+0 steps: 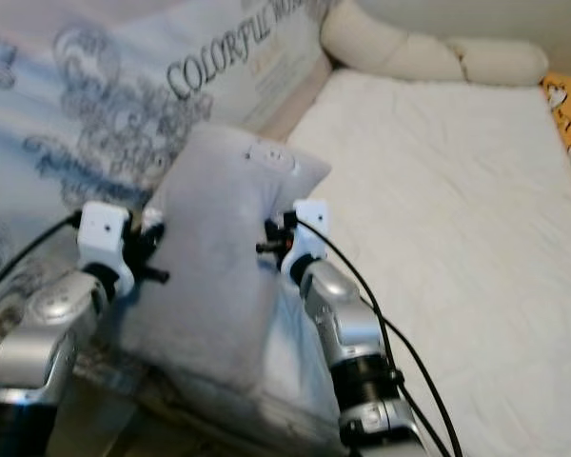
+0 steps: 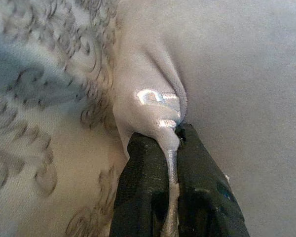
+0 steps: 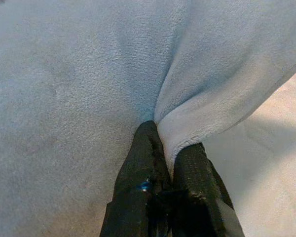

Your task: Clean up the room

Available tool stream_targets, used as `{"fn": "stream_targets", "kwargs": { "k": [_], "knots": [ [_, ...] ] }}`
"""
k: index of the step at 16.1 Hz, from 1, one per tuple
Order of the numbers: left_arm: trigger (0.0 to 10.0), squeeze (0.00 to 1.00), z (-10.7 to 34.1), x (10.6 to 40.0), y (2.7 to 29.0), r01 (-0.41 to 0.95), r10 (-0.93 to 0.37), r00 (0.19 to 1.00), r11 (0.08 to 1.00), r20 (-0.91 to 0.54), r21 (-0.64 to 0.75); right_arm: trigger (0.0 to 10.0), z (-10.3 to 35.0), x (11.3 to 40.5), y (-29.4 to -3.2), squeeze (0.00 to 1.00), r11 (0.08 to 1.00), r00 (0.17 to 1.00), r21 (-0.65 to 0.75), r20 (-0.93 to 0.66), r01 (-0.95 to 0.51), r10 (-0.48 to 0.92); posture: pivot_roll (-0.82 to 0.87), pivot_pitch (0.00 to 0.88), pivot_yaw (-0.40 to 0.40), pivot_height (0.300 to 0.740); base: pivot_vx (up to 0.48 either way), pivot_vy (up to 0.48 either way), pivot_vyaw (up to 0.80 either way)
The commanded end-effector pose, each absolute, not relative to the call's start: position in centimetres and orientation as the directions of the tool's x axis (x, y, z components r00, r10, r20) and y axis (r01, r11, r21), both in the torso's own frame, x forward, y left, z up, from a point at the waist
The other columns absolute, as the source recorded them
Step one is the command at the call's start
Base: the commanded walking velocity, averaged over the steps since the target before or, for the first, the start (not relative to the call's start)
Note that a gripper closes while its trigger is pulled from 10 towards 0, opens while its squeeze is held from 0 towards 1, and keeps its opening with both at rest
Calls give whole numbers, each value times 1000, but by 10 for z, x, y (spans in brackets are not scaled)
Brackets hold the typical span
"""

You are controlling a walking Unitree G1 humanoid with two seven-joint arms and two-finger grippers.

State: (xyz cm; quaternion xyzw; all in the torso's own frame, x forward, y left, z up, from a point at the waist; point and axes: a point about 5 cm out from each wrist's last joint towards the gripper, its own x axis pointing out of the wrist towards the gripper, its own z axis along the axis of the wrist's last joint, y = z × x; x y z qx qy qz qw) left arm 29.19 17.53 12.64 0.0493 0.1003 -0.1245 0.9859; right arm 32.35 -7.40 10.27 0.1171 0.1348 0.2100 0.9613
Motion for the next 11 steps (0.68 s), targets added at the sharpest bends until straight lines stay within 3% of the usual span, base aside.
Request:
{"fn": "stream_targets", "kwargs": {
  "k": [1,6,11],
  "knots": [
    [10000,0,131,295,163,290,-272,944,953,-187,82,10000,110,327,-78,0,889,889,272,-178,-368,422,104,0,71,740,0,0,0],
    [10000,0,133,300,159,300,-279,943,949,-183,96,10000,109,328,-82,0,897,897,277,-183,-345,401,103,0,72,740,0,0,0],
    [10000,0,128,322,143,403,-369,908,899,-201,172,10000,97,339,-86,0,927,910,279,-259,-250,323,109,0,49,740,0,0,0]
  ]
}}
